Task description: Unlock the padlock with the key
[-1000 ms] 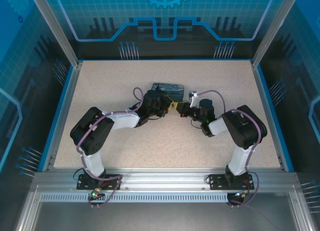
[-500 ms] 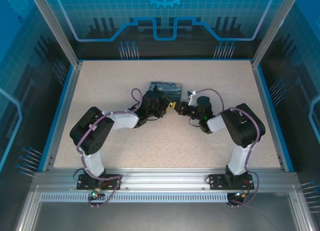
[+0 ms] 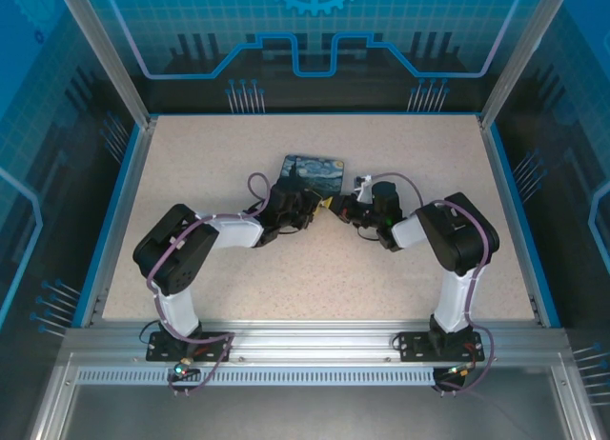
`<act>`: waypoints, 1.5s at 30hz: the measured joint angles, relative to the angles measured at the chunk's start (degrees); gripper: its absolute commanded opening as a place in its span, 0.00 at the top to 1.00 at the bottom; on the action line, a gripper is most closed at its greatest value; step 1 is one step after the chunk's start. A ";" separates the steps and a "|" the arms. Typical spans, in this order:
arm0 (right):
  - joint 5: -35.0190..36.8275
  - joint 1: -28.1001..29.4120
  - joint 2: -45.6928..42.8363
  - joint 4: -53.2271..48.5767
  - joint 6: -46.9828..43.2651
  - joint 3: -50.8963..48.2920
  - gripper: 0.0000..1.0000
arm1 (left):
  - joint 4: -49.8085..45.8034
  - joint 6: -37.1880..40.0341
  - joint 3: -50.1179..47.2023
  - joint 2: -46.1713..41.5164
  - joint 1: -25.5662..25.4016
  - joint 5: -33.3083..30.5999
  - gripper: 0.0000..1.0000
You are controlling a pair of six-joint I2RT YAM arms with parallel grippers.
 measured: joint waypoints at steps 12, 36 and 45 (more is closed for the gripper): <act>-1.86 -0.13 1.14 -0.48 9.70 0.00 1.00 | 2.08 -0.22 -1.92 0.26 -0.02 0.48 0.83; -4.24 -0.39 3.23 1.86 22.16 -0.02 1.00 | 4.48 -0.15 -4.07 0.28 -0.02 0.96 0.77; -2.82 -0.37 3.26 0.33 20.02 -0.17 1.00 | 5.79 1.55 -4.17 -0.70 -2.78 6.51 0.59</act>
